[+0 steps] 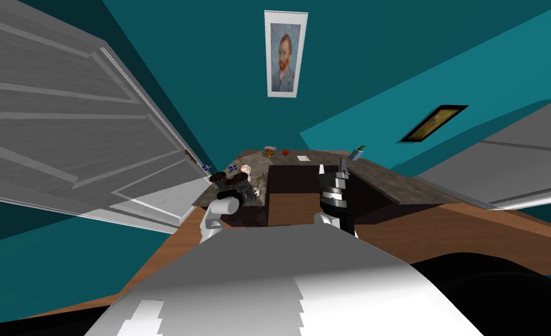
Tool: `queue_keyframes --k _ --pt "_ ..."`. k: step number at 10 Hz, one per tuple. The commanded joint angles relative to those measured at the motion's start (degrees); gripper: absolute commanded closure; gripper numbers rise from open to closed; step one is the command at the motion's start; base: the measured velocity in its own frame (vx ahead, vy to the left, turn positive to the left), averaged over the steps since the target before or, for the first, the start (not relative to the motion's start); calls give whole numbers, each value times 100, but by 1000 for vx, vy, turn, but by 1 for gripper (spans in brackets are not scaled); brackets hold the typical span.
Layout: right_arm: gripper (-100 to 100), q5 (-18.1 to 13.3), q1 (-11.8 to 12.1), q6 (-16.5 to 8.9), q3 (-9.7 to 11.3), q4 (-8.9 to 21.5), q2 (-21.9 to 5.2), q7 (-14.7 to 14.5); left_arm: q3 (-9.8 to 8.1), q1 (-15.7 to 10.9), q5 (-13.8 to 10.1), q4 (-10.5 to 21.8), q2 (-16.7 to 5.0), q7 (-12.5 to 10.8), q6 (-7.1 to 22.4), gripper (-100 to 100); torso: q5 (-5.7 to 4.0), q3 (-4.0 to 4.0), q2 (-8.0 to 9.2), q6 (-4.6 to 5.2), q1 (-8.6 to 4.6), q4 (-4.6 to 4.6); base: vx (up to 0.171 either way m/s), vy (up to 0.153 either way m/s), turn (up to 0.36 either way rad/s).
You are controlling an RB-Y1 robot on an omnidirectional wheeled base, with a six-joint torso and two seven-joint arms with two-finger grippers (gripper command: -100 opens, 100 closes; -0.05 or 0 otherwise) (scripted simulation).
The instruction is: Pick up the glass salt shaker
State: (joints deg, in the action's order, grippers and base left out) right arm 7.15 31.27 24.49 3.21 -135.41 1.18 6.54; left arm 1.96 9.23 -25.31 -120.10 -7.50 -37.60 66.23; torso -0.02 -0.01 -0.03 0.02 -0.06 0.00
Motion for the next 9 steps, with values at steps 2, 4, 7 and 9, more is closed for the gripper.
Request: queue_keyframes --k 2,4,7,9 --pt "0 0 0 0 0 0 0 0 1 -2 -1 -1 1 0 -2 100 0 1 3 -2 1 0 0 0 0" --pt "0 0 0 0 0 0 0 0 2 -2 -1 -1 2 0 -1 0 0 3 5 -3 2 1 0 0 0" --pt "0 0 -1 0 0 0 -1 0 32 145 350 -425 141 -306 231 100 4 20 35 -2 28 8 -56 74 -178" --pt "0 0 0 0 0 0 0 0 28 117 295 -370 121 -267 206 0 2 17 28 -8 20 7 -16 19 -11"
